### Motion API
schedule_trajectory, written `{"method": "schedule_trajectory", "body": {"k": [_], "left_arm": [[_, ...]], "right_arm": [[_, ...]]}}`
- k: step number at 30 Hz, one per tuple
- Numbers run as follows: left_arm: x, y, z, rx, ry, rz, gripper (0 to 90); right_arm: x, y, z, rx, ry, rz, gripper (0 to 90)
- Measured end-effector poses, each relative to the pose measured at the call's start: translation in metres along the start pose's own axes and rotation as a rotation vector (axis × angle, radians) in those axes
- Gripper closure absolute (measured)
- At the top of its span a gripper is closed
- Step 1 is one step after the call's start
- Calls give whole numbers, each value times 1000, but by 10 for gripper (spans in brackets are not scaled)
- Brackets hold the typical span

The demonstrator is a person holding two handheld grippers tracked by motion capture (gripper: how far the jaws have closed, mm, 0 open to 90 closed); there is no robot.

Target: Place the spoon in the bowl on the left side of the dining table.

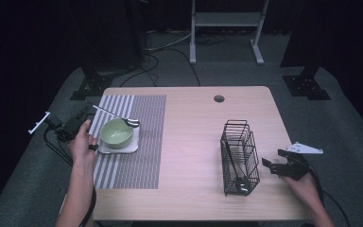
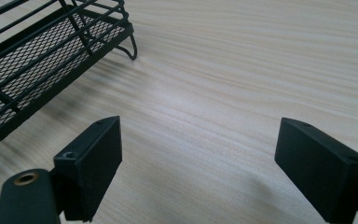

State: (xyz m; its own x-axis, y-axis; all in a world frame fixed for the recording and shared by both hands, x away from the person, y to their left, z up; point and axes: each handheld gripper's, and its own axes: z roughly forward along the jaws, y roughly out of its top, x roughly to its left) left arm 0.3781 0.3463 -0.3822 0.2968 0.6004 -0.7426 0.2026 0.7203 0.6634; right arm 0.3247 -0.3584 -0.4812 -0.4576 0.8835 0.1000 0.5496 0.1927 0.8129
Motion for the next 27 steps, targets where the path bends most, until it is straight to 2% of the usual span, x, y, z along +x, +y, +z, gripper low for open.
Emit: {"method": "schedule_trajectory", "body": {"k": [13,27], "left_arm": [[21,4,-13,-31,51,-28,899],[34,8,-24,-57,85,-34,899]], "right_arm": [[1,0,0,0,-2,-2,137],[1,1,0,4,-3,-6,137]]}}
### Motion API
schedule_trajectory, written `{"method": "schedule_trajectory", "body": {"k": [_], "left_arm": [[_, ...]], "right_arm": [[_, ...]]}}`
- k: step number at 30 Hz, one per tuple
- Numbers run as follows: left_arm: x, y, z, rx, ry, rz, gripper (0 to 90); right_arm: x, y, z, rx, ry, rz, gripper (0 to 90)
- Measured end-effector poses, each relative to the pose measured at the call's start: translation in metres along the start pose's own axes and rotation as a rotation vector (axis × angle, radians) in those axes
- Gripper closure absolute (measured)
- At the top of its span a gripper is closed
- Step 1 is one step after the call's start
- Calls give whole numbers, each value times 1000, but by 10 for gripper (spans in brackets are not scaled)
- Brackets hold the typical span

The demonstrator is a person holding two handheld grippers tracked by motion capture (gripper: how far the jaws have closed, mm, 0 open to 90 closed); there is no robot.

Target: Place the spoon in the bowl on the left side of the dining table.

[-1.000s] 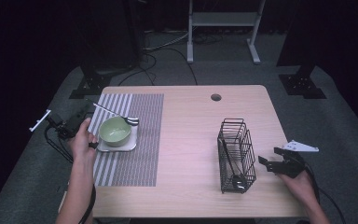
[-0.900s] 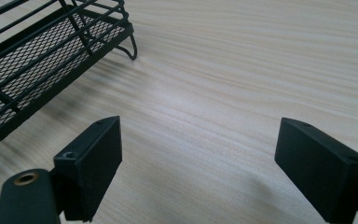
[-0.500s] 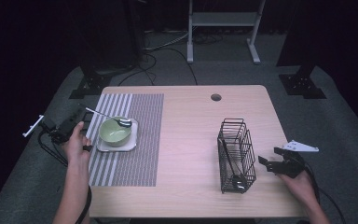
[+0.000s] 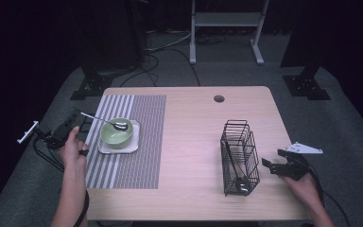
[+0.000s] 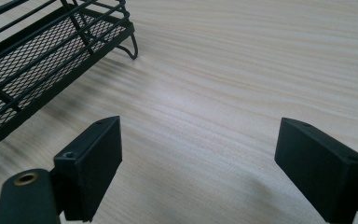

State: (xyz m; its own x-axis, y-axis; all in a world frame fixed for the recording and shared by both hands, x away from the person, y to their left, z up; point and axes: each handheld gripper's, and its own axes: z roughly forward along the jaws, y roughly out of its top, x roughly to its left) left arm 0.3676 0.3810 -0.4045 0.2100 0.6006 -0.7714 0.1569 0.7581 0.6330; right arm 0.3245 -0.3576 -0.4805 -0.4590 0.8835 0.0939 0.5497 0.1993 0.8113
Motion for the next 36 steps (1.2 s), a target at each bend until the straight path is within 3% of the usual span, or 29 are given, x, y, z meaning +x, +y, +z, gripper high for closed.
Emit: {"method": "schedule_trajectory", "body": {"k": [36], "left_arm": [[25,-1,-11,-20,78,11,898]], "right_arm": [[1,0,2,8,2,-2,137]]}}
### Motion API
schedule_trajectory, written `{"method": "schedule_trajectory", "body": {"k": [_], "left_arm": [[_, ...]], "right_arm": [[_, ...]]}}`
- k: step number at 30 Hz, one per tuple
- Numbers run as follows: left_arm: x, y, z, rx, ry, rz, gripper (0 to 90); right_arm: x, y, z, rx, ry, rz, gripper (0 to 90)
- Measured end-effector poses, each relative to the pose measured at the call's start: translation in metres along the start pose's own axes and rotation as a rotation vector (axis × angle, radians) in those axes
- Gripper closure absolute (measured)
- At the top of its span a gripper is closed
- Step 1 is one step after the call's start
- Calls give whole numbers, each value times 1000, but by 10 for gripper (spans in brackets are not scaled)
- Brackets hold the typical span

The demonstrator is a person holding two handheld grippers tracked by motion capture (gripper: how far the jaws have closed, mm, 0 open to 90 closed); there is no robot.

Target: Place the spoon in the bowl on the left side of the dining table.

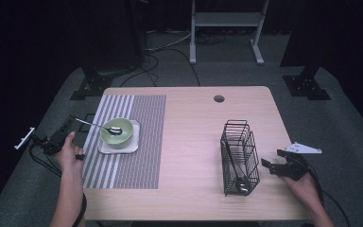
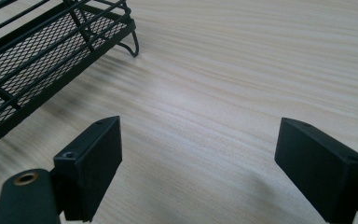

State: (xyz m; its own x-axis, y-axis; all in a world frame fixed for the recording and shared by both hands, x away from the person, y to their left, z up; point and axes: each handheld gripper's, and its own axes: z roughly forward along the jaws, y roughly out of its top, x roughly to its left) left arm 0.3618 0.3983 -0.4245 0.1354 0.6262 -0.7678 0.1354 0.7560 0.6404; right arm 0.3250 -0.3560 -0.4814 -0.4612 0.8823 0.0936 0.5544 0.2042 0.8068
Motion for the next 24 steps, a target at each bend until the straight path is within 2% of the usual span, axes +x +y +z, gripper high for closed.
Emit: {"method": "schedule_trajectory", "body": {"k": [24], "left_arm": [[10,-7,-2,-2,39,18,898]], "right_arm": [[0,0,1,6,4,-4,136]]}}
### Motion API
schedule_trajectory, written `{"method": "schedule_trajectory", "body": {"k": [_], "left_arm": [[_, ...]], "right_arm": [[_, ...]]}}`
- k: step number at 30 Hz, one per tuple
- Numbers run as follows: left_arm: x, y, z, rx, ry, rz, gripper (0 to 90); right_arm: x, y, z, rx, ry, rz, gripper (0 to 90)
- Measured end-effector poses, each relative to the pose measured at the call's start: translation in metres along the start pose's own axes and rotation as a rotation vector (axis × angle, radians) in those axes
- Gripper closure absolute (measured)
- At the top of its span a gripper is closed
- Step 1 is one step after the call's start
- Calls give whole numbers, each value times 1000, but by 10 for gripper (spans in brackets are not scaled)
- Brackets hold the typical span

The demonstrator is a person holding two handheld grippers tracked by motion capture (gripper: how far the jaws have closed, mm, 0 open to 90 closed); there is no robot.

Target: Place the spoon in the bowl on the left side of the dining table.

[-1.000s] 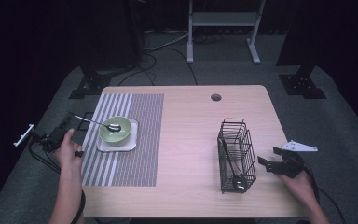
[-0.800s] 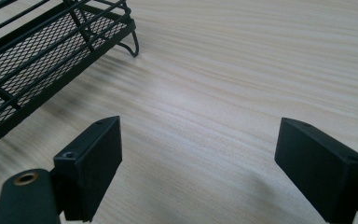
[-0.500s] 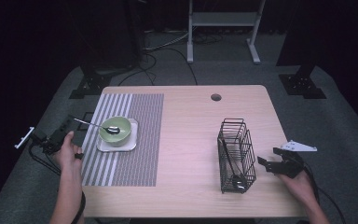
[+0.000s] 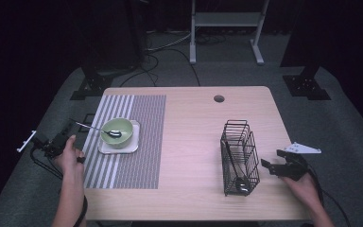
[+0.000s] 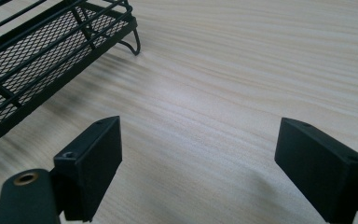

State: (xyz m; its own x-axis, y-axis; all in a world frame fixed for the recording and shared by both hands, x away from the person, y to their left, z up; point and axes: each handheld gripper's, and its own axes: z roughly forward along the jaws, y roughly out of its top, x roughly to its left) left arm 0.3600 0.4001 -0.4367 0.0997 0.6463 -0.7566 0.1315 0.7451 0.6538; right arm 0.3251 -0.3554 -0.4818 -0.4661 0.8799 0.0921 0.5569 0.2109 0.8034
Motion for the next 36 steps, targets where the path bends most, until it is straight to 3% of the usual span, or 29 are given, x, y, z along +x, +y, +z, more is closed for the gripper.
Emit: {"method": "schedule_trajectory", "body": {"k": [9,17,22,30,36], "left_arm": [[2,-7,2,10,8,13,897],[1,-13,5,33,15,55,893],[2,-16,6,41,9,53,885],[4,-20,5,71,12,83,820],[3,-22,0,82,8,109,716]], "right_arm": [[0,0,0,-1,1,0,137],[0,0,0,-1,2,-1,136],[0,0,-1,-1,1,0,137],[0,0,-1,-2,1,1,137],[1,0,0,2,0,-4,137]]}}
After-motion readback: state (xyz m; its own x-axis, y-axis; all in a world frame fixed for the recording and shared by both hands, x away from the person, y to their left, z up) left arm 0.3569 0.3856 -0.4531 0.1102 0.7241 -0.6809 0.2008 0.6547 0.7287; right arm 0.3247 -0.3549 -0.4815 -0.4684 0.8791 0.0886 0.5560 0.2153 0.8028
